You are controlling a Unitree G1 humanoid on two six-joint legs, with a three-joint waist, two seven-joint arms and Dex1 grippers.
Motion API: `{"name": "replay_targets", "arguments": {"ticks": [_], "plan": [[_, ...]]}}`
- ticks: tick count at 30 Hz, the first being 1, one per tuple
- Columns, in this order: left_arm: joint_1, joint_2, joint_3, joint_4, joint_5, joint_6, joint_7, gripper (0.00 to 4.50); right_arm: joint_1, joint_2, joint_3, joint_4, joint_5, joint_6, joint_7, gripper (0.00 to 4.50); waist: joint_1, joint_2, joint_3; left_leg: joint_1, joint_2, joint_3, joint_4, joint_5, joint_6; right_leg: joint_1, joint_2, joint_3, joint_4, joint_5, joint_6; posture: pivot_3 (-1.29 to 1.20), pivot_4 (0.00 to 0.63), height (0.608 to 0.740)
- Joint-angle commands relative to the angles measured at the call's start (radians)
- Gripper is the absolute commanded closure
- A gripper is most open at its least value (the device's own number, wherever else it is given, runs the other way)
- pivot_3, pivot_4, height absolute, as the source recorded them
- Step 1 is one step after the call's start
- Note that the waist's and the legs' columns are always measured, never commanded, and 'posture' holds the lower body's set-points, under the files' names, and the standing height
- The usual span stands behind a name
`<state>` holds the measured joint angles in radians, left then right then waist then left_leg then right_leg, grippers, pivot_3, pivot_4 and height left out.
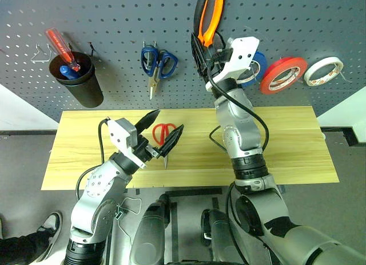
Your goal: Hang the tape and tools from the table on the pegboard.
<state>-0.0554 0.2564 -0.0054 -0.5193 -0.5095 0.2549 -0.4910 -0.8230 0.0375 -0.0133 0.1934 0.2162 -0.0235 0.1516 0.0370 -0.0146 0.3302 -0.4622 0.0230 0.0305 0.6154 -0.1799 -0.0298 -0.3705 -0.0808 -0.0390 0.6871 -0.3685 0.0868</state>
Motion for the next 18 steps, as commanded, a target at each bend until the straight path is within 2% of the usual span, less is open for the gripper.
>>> {"name": "replay_targets", "arguments": {"ticks": [1, 3, 9, 10, 18], "plan": [[-0.003, 0.004, -0.001, -0.032, -0.002, -0.012, -0.001, 0.00, -0.006, 0.006, 0.003, -0.041, 0.007, 0.005, 0.014, 2.20, 0.000, 0.000, 0.000, 0.000, 0.000, 0.000, 0.000, 0.000, 0.000, 0.000, 0.000, 0.000, 0.000, 0.000, 0.000, 0.13, 0.320, 0.714], [-0.007, 0.003, -0.002, -0.027, -0.002, -0.013, -0.002, 0.00, -0.007, 0.005, 0.003, -0.042, 0.013, 0.011, 0.023, 2.20, 0.000, 0.000, 0.000, 0.000, 0.000, 0.000, 0.000, 0.000, 0.000, 0.000, 0.000, 0.000, 0.000, 0.000, 0.000, 0.13, 0.319, 0.714], [-0.021, 0.003, -0.001, -0.016, -0.003, -0.013, -0.006, 0.00, -0.016, -0.004, -0.002, -0.032, -0.001, 0.019, 0.025, 0.16, -0.001, 0.000, 0.000, 0.000, 0.000, 0.000, 0.000, 0.000, 0.000, 0.000, 0.000, 0.000, 0.000, 0.000, 0.000, 0.13, 0.317, 0.714], [-0.022, 0.003, -0.001, -0.015, -0.004, -0.013, -0.006, 0.00, -0.016, -0.006, -0.001, -0.031, -0.004, 0.019, 0.024, 0.03, 0.000, 0.000, 0.000, 0.000, 0.000, 0.000, 0.000, 0.000, 0.000, 0.000, 0.000, 0.000, 0.000, 0.000, 0.000, 0.13, 0.317, 0.714], [-0.020, 0.007, -0.007, -0.008, 0.003, -0.022, -0.020, 0.00, -0.001, -0.018, 0.012, -0.035, -0.028, 0.016, 0.030, 0.03, 0.000, 0.000, 0.000, 0.001, 0.000, 0.000, 0.000, 0.002, 0.000, 0.000, 0.000, 0.000, 0.002, 0.000, -0.001, 0.14, 0.300, 0.714]]}}
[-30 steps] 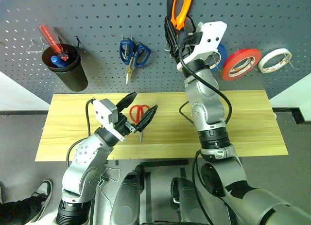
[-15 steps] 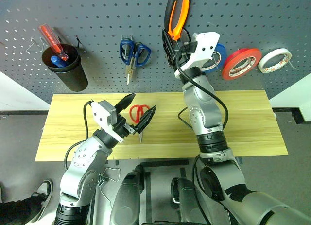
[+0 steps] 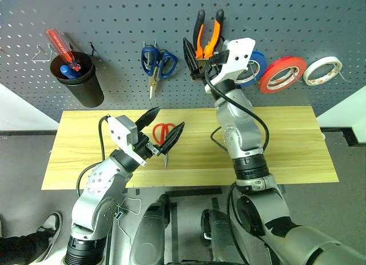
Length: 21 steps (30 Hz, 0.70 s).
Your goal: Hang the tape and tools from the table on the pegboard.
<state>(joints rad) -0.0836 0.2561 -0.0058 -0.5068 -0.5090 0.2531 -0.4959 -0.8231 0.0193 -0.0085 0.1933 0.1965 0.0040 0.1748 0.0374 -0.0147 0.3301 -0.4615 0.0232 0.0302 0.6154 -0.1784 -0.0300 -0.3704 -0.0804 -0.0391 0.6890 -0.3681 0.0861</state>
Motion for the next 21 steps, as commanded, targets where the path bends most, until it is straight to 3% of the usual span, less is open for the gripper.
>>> {"name": "replay_targets", "arguments": {"ticks": [1, 11, 21], "plan": [[0.012, 0.010, -0.007, -0.022, 0.002, -0.021, -0.019, 0.00, 0.002, 0.000, 0.009, -0.038, -0.009, -0.011, 0.008, 0.03, 0.000, 0.000, 0.000, 0.000, 0.000, 0.000, 0.000, 0.000, 0.000, 0.000, 0.000, 0.000, 0.000, 0.000, 0.000, 0.14, 0.297, 0.714], [0.105, 0.054, -0.027, -0.010, 0.025, -0.044, -0.085, 0.00, 0.094, -0.032, 0.019, -0.145, -0.020, 0.041, 0.024, 0.03, 0.003, 0.000, 0.000, 0.000, 0.000, 0.000, 0.000, 0.000, 0.000, 0.000, 0.000, 0.000, 0.000, 0.000, 0.000, 0.14, 0.301, 0.714], [0.088, 0.055, -0.025, 0.008, 0.027, -0.047, -0.099, 0.00, 0.181, -0.040, 0.023, -0.264, -0.023, 0.116, 0.003, 0.03, 0.001, 0.000, 0.000, 0.000, 0.000, 0.000, 0.000, 0.000, 0.000, 0.000, 0.000, 0.000, 0.000, 0.000, 0.000, 0.14, 0.295, 0.714]]}}
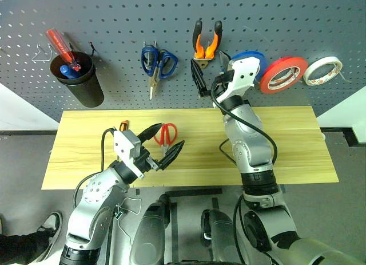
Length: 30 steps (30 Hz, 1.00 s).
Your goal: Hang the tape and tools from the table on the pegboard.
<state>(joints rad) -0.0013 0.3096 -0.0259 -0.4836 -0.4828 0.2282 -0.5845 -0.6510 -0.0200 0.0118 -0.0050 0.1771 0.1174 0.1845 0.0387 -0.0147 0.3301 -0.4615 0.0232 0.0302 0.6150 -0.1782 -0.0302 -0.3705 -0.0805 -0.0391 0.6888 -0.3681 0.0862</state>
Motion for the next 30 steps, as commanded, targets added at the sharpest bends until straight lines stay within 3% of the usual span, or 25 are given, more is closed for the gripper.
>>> {"name": "replay_targets", "arguments": {"ticks": [1, 6, 9, 18, 23, 27, 30], "plan": [[0.007, 0.002, -0.005, -0.012, 0.002, -0.024, -0.013, 0.00, 0.013, -0.002, 0.002, -0.070, -0.005, 0.005, -0.009, 0.03, 0.000, 0.000, 0.000, 0.000, 0.000, 0.000, 0.000, 0.000, 0.000, 0.000, 0.000, 0.000, 0.000, 0.000, 0.000, 0.14, 0.295, 0.714], [0.040, -0.005, -0.007, 0.032, 0.028, -0.071, -0.030, 0.00, 0.070, -0.019, 0.003, -0.117, -0.010, 0.020, -0.004, 0.03, 0.001, 0.000, 0.000, 0.000, 0.000, 0.000, 0.000, 0.000, 0.000, 0.000, 0.000, 0.000, 0.000, 0.000, 0.000, 0.13, 0.285, 0.714], [0.054, 0.013, -0.016, -0.031, 0.036, -0.072, -0.037, 0.00, 0.136, -0.051, 0.000, -0.186, 0.013, 0.055, 0.028, 0.03, 0.002, 0.000, 0.000, 0.000, 0.000, 0.000, 0.000, 0.000, 0.000, 0.000, 0.000, 0.000, 0.000, 0.000, 0.000, 0.13, 0.286, 0.714], [0.100, 0.029, 0.022, -0.171, -0.063, 0.063, 0.043, 0.00, 0.306, -0.204, -0.039, -0.448, 0.317, 0.297, 0.247, 0.03, 0.000, 0.000, 0.000, 0.001, 0.001, -0.001, 0.000, 0.000, 0.000, 0.002, 0.000, 0.000, 0.000, 0.000, 0.000, 0.13, 0.291, 0.714], [0.003, -0.055, 0.023, -0.073, 0.016, 0.235, 0.301, 0.00, 0.355, -0.323, -0.027, -0.543, 0.442, 0.426, 0.341, 0.03, 0.002, -0.001, -0.001, 0.001, 0.000, -0.002, 0.002, -0.002, 0.004, 0.004, -0.001, -0.001, -0.001, 0.000, 0.000, 0.10, 0.291, 0.714], [-0.071, -0.116, -0.030, 0.066, 0.142, 0.383, 0.477, 0.00, 0.358, -0.333, -0.020, -0.558, 0.451, 0.449, 0.329, 0.03, -0.001, -0.001, -0.001, 0.002, 0.000, -0.003, 0.005, -0.004, 0.007, 0.006, 0.000, -0.002, 0.000, 0.000, 0.000, 0.09, 0.294, 0.714], [-0.121, -0.220, -0.015, 0.172, 0.180, 0.443, 0.602, 0.00, 0.365, -0.325, -0.004, -0.569, 0.448, 0.458, 0.315, 0.03, 0.001, -0.001, -0.001, 0.001, 0.000, -0.003, 0.005, -0.004, 0.007, 0.006, 0.000, -0.002, 0.000, 0.000, 0.000, 0.08, 0.295, 0.714]]}}
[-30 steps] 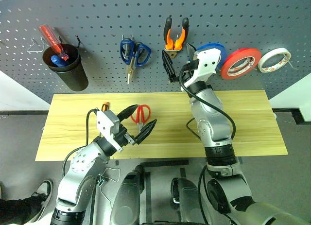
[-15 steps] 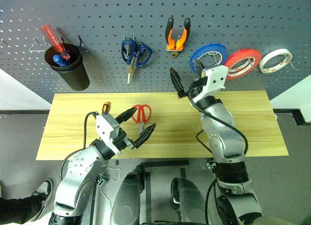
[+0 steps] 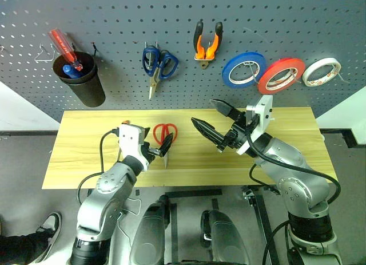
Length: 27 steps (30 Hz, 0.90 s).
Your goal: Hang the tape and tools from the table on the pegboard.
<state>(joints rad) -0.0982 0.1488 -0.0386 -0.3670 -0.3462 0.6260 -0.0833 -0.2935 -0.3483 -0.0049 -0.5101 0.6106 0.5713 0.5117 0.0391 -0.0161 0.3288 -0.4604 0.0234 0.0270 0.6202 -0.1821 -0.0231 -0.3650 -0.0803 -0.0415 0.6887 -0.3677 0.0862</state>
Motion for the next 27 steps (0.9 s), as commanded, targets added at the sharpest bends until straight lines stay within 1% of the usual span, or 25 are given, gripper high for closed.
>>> {"name": "replay_targets", "arguments": {"ticks": [1, 6, 12, 21, 27], "plan": [[-0.038, -0.084, -0.001, 0.079, 0.060, 0.063, 0.130, 0.00, 0.010, 0.006, 0.017, -0.070, 0.015, 0.008, -0.018, 0.03, 0.001, 0.000, 0.000, 0.000, 0.000, 0.000, 0.000, 0.000, 0.000, 0.000, 0.000, 0.000, 0.000, 0.000, 0.000, 0.07, 0.296, 0.714], [-0.112, -0.191, 0.003, 0.184, 0.130, 0.125, 0.248, 0.00, 0.029, 0.017, 0.037, -0.097, 0.019, 0.020, -0.042, 0.03, 0.001, -0.001, 0.000, -0.001, 0.000, 0.000, 0.003, 0.002, -0.004, 0.001, -0.001, -0.001, 0.000, 0.000, 0.000, 0.07, 0.301, 0.714], [-0.169, -0.284, -0.008, 0.271, 0.172, 0.177, 0.321, 0.00, 0.038, 0.031, 0.056, -0.118, 0.018, 0.030, -0.074, 0.03, -0.001, -0.001, 0.000, -0.001, 0.000, 0.000, 0.003, 0.002, -0.004, 0.001, 0.000, -0.001, 0.000, 0.000, 0.001, 0.06, 0.312, 0.714], [-0.184, -0.319, -0.006, 0.342, 0.168, 0.242, 0.364, 0.00, 0.056, 0.021, 0.046, -0.145, 0.021, 0.042, -0.108, 0.03, -0.002, -0.001, 0.000, -0.001, 0.000, 0.000, 0.003, 0.002, -0.004, 0.001, -0.001, -0.001, 0.000, 0.000, 0.001, 0.03, 0.320, 0.714], [-0.217, -0.316, -0.011, 0.402, 0.183, 0.216, 0.372, 0.00, 0.068, 0.020, 0.043, -0.165, 0.022, 0.053, -0.128, 0.03, -0.002, -0.001, 0.000, -0.001, 0.000, 0.000, 0.004, 0.002, -0.004, 0.001, -0.001, -0.001, 0.000, 0.000, 0.001, 0.02, 0.328, 0.714]]}}
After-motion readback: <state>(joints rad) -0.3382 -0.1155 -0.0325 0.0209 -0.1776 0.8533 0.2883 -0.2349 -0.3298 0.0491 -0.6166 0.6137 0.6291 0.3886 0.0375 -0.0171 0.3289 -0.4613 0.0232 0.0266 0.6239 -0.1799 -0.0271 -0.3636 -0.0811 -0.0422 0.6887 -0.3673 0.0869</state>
